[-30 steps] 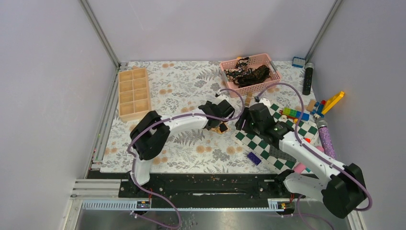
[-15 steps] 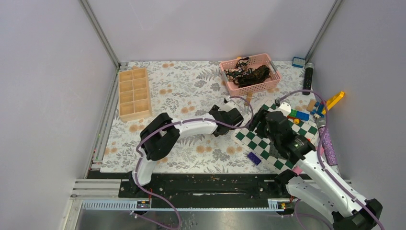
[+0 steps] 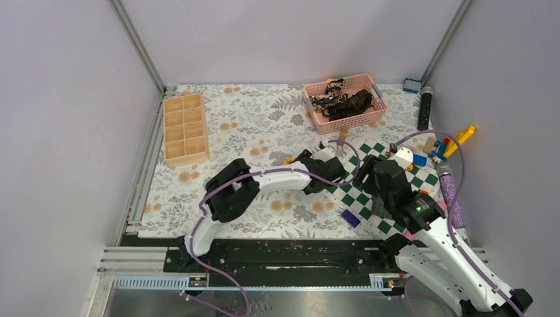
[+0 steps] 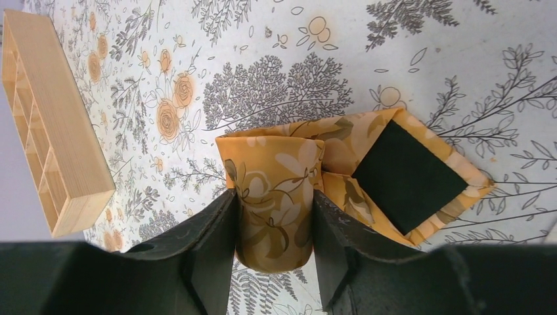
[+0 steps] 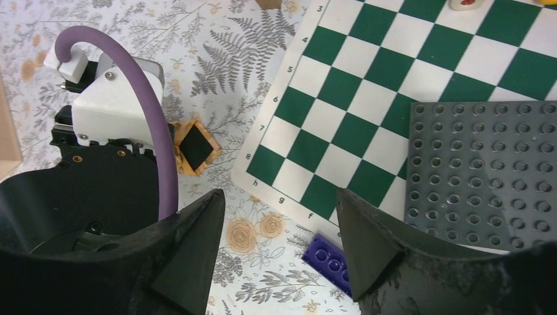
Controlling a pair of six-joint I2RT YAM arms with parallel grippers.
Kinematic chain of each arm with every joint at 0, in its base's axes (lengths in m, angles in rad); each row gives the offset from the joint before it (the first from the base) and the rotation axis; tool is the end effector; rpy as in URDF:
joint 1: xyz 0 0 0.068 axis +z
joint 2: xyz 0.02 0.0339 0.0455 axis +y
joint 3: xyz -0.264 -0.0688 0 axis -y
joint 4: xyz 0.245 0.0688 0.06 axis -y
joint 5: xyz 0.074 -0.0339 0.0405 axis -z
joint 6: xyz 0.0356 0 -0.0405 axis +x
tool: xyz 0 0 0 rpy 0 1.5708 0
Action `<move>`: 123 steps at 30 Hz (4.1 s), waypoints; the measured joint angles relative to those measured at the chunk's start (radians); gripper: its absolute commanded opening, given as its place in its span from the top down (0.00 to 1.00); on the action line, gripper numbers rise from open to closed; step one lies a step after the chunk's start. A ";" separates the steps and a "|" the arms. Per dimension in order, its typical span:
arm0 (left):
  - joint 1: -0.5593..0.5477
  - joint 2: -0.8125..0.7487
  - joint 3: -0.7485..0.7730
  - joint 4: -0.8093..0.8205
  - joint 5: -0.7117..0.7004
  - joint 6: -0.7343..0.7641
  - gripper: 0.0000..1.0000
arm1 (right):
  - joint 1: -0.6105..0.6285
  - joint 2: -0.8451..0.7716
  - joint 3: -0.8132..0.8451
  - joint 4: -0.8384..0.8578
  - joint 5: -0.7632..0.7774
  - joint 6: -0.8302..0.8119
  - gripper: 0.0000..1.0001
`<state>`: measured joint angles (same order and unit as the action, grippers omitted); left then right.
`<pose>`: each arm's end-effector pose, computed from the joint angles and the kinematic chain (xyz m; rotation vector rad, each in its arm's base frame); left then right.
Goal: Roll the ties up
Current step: Roll the tie at the center of the board, then move the storage box to the center of the board.
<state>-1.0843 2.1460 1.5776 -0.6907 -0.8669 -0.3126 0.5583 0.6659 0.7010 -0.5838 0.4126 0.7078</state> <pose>0.2260 -0.3693 0.1613 0.7091 2.1891 0.5816 0.1315 0.0653 0.2895 0.3972 2.0483 0.3378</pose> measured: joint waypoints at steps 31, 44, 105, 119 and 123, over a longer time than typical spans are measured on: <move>-0.013 0.044 0.092 -0.064 0.114 -0.024 0.46 | -0.004 0.003 0.000 -0.035 0.023 -0.006 0.28; 0.013 -0.060 0.029 0.011 0.291 -0.121 0.42 | -0.004 0.005 0.001 0.009 0.011 -0.002 0.27; 0.914 -0.700 -0.399 0.176 0.551 -0.266 0.48 | 0.044 0.938 0.661 0.052 -0.614 -0.518 0.10; 0.962 -0.452 -0.368 0.174 0.431 -0.195 0.49 | 0.044 0.577 0.452 0.024 -0.612 -0.415 0.10; 0.979 -0.431 -0.366 0.211 0.424 -0.172 0.52 | 0.044 0.566 0.446 0.006 -0.610 -0.415 0.10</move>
<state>-0.1051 1.7149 1.2118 -0.4801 -0.4427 -0.4843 0.6022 1.2316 1.1469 -0.5774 -0.1974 0.2924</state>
